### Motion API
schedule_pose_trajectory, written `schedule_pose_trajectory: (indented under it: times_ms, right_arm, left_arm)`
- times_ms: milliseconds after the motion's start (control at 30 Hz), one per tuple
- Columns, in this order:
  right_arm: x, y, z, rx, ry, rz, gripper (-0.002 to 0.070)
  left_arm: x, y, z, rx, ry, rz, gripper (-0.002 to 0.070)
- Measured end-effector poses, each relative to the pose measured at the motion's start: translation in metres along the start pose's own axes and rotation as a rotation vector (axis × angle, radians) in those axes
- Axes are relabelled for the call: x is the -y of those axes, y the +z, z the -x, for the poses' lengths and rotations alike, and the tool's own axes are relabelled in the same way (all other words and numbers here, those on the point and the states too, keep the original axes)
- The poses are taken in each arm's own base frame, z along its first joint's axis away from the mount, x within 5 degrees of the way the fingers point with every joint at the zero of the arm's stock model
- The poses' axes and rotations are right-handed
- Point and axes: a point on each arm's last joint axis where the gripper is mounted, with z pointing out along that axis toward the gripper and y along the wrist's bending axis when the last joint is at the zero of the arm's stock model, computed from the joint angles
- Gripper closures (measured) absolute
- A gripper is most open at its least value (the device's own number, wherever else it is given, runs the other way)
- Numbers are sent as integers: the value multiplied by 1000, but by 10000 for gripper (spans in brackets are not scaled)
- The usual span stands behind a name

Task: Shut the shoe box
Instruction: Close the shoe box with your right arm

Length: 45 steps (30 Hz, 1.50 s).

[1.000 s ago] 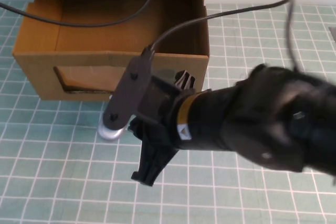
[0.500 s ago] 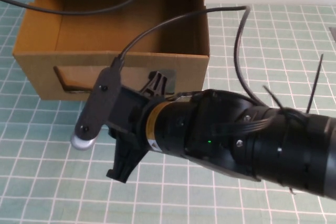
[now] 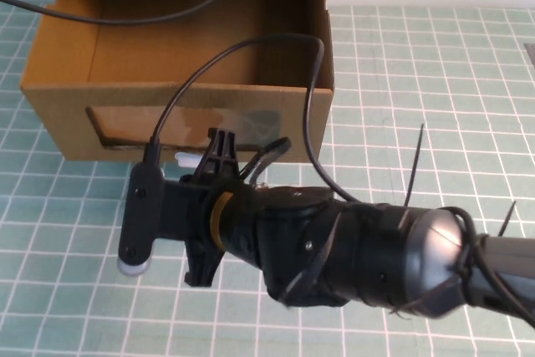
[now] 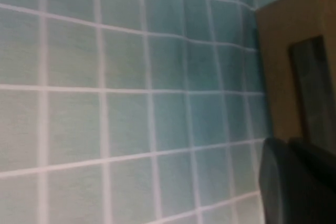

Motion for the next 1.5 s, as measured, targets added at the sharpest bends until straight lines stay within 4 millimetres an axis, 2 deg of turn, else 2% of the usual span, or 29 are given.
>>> schedule_pose_trajectory:
  times_ms: [200,367,567,767,1133,1333,1500]
  right_arm:
    - [10,11,-4,-22,22,-182,690]
    - [20,19,0,-10,57,-240,690]
    - [46,33,-4,-27,107,-311,690]
    - [66,41,-10,9,143,-305,690]
    - [97,76,-50,-54,182,-341,691]
    - [104,92,-54,-40,205,-347,691]
    - [107,95,-55,-10,220,-327,691]
  left_arm:
    - [0,0,0,0,0,0,680]
    - [0,0,0,0,0,0,680]
    - [0,-1,0,0,-3,-3,680]
    - [1,-1,1,6,-10,-11,680]
    - [2,-1,0,-3,-20,-29,680]
    - [2,-1,0,-3,-17,-28,680]
    - [1,-1,0,-1,-12,-23,680]
